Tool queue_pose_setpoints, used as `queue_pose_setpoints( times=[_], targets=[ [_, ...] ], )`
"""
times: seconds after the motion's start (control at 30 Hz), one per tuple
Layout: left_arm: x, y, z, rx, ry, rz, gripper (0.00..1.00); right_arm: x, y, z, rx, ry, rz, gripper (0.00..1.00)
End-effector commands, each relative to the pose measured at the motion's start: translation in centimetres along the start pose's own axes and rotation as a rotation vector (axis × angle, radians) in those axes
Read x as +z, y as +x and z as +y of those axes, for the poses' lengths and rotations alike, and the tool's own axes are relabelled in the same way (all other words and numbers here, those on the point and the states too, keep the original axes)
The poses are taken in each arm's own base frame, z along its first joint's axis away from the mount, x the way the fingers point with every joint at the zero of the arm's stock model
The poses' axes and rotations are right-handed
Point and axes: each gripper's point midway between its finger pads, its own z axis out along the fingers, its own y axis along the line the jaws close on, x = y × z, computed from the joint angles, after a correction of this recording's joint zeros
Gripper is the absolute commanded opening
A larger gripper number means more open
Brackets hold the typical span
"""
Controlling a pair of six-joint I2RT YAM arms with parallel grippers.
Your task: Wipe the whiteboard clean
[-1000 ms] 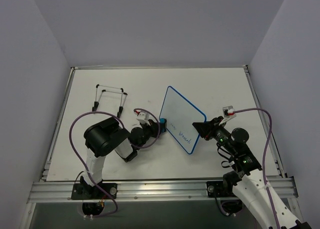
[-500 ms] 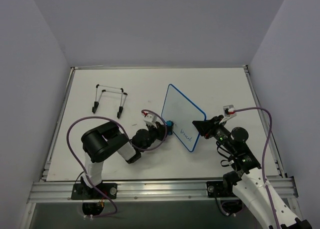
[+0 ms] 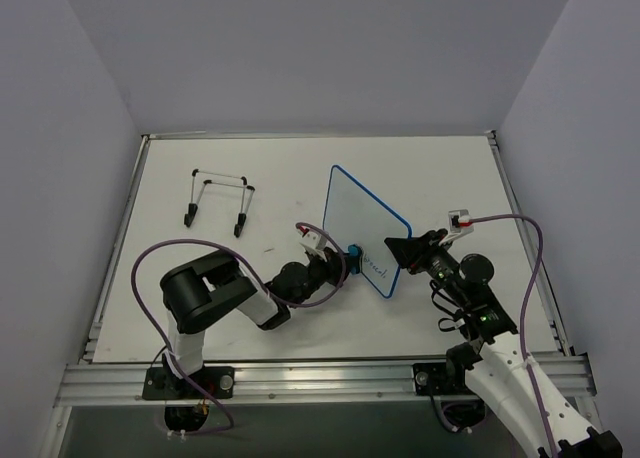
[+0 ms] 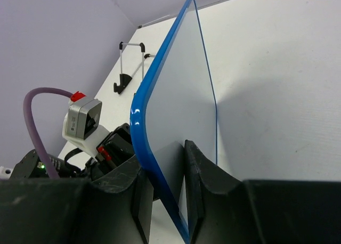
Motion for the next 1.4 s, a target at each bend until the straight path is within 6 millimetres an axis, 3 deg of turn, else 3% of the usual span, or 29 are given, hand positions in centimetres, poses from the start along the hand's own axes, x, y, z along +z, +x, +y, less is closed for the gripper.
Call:
queue_pose_setpoints(
  times=[0.0, 0.5, 0.63, 0.97, 1.13, 1.37],
  targets=[
    [0.1, -5.3, -9.7, -0.043, 0.328, -0.177, 0.02, -1.8, -0.3, 8.8, 0.148, -0.385, 0.089, 0.0],
    [-0.8, -7.8, -7.7, 0.029, 0.224, -0.223, 0.02, -1.2, 0.6, 6.2, 0.139, -0.237, 0.109, 0.0],
    [-0.8, -8.4, -8.7, 0.048, 0.262, -0.225, 0.02, -1.1, 0.8, 6.0, 0.14, -0.219, 0.123, 0.0],
    [-1.1, -5.9, -10.2, 0.056, 0.343, -0.18, 0.02, -1.0, 0.1, 5.1, 0.155, -0.148, 0.083, 0.0],
    [-2.1, -4.6, -12.2, 0.071, 0.388, -0.17, 0.02, -0.8, -0.2, 5.2, 0.193, -0.146, 0.07, 0.0],
    [-3.1, -4.5, -14.7, 0.082, 0.441, -0.175, 0.02, -0.8, -0.8, 5.5, 0.221, -0.138, 0.06, 0.0]
  ],
)
